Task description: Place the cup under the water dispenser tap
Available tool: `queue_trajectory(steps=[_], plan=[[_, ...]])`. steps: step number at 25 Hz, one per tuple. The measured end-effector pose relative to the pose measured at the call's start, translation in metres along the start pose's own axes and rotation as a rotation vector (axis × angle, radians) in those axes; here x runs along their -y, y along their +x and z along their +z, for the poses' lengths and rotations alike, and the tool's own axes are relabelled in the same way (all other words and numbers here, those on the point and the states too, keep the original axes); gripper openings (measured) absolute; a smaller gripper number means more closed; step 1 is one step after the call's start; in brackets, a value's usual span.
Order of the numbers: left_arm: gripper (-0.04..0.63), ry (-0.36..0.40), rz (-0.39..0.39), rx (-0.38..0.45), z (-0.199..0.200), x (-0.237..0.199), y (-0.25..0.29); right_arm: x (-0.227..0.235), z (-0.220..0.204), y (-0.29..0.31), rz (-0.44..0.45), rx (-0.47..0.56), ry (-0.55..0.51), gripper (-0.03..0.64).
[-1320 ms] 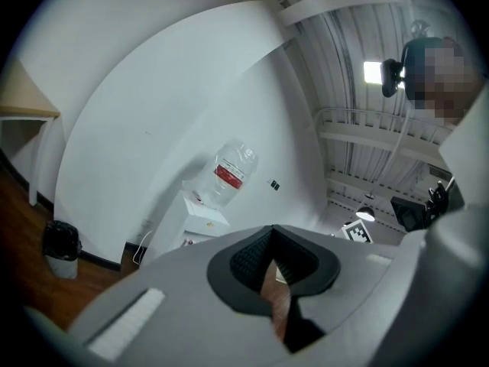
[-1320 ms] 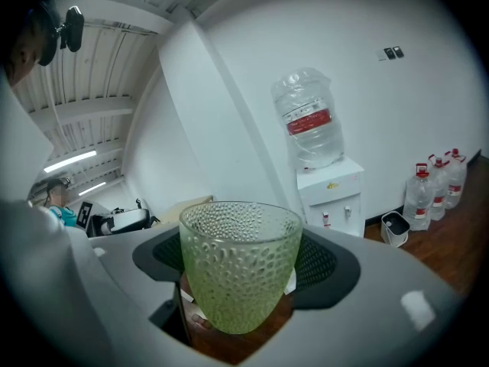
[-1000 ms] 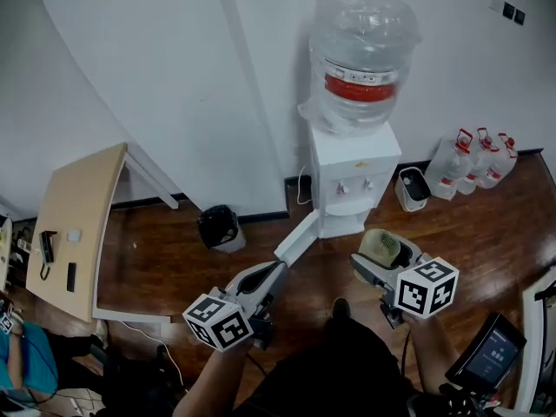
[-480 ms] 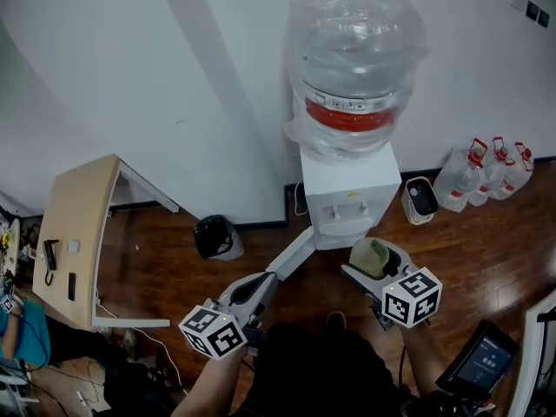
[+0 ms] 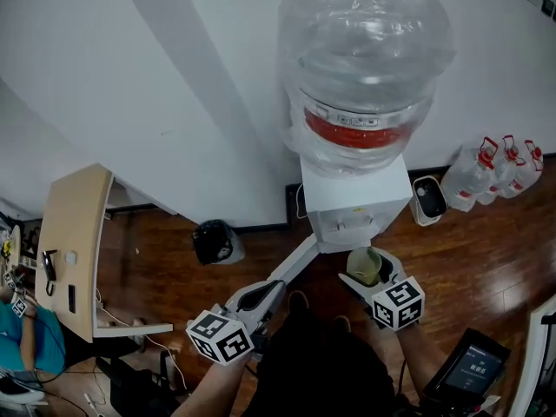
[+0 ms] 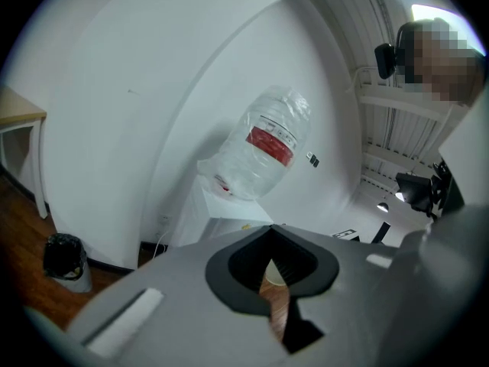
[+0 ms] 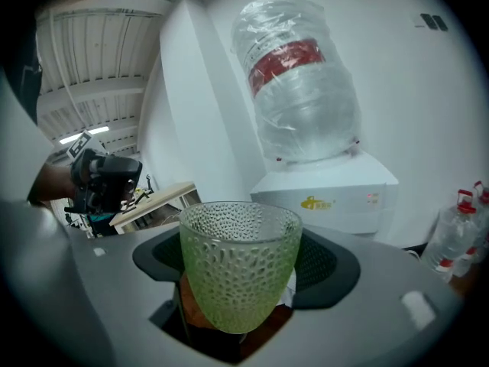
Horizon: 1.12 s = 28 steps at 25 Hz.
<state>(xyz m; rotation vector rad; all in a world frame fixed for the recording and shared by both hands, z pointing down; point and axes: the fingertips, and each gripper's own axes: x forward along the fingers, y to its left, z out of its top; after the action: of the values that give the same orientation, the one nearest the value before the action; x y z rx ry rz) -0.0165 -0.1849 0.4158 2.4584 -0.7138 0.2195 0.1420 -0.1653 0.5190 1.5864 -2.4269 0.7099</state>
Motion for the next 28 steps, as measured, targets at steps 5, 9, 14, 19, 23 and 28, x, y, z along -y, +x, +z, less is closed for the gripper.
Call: queue_trajectory(steps=[5,9,14,19,23,28], plan=[[0.171,-0.008,0.017,-0.049,-0.014,-0.026,0.013,0.033,-0.06,0.047,-0.035,-0.06,-0.02,0.387],[0.171,-0.002,0.03,-0.081,-0.04,-0.057,0.025,0.066,-0.096,0.086,-0.099,-0.031,-0.014,0.385],[0.171,0.003,0.045,-0.135,-0.077,-0.096,0.035,0.103,-0.145,0.133,-0.182,-0.018,-0.025,0.383],[0.172,0.016,0.051,-0.208,-0.109,-0.129,0.039,0.131,-0.189,0.17,-0.221,0.005,-0.034,0.383],[0.172,0.024,0.059,-0.251,-0.123,-0.146,0.049,0.155,-0.208,0.195,-0.258,0.007,-0.073,0.383],[0.172,0.022,0.014,-0.27,-0.147,-0.152,0.05,0.168,-0.22,0.219,-0.331,0.038,-0.068,0.382]])
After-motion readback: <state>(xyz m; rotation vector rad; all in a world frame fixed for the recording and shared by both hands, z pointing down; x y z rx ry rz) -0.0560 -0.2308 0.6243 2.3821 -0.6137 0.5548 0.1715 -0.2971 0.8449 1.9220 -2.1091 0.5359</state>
